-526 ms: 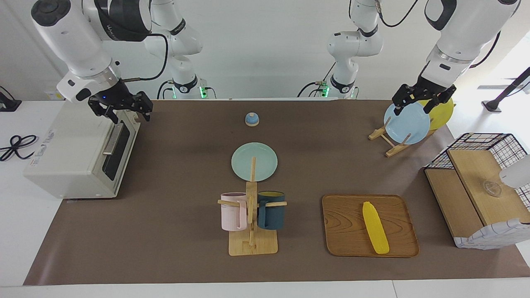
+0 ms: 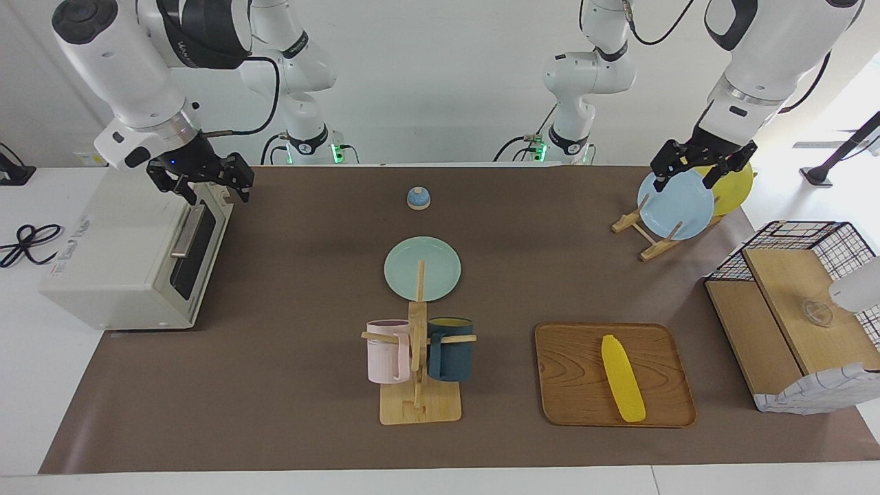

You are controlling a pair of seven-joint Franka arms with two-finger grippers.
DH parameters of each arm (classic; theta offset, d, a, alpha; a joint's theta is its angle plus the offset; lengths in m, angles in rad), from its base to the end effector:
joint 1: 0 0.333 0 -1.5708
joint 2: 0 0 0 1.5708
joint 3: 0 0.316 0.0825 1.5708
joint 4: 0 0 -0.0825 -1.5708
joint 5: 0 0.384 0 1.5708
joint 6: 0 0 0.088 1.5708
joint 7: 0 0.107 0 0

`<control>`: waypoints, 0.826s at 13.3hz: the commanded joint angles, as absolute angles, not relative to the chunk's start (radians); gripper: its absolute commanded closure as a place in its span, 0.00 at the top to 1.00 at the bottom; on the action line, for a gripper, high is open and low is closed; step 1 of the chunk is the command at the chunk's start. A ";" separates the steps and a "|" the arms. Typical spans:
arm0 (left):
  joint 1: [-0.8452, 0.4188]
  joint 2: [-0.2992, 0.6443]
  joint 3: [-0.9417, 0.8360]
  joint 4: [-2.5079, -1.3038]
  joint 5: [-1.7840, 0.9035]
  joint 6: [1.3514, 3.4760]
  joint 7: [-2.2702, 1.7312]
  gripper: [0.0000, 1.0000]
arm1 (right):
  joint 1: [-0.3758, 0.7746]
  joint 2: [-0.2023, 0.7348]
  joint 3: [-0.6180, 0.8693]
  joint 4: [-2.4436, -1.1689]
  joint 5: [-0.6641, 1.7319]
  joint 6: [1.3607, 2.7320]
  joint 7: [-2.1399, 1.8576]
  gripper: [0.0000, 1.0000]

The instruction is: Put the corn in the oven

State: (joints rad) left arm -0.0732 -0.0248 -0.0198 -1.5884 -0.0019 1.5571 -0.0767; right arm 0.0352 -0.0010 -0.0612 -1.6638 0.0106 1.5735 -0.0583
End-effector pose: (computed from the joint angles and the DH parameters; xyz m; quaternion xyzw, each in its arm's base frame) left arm 0.5430 -0.0510 0.6286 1.0000 -0.0082 -0.0033 0.0004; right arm 0.5501 -0.0132 0.5815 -0.9989 -0.0159 0.0444 0.0072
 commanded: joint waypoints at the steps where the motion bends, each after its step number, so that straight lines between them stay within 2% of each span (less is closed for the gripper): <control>1: -0.069 -0.021 -0.025 -1.586 0.012 1.575 -0.074 1.00 | 0.020 -0.028 -0.061 -1.745 0.025 1.667 -0.119 0.45; 2: -0.071 -0.023 -0.025 -1.592 0.012 1.583 -0.075 1.00 | 0.006 -0.053 -0.066 -1.802 0.025 1.698 -0.142 0.00; 4: -0.075 -0.023 -0.025 -1.618 0.006 1.635 -0.080 1.00 | -0.055 -0.093 -0.066 -1.903 0.025 1.771 -0.155 0.00; 6: -0.078 0.041 -0.025 -1.609 -0.015 1.696 -0.077 1.00 | -0.078 -0.109 -0.071 -1.980 0.020 1.837 -0.172 0.00; 8: -0.081 0.177 -0.026 -1.563 -0.014 1.752 -0.072 1.00 | -0.107 -0.103 -0.071 -2.002 -0.021 1.855 -0.170 0.00; 11: -0.095 0.447 -0.026 -1.352 -0.015 1.802 -0.037 1.00 | -0.132 -0.091 -0.071 -2.008 -0.060 1.862 -0.170 0.00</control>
State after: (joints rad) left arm -0.0811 0.2576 -0.0336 -1.5332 -0.0057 1.7954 -0.0659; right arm -0.1102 -0.0710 -0.0765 -1.9742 -0.0400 1.8359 -0.1552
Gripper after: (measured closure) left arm 0.000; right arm 0.991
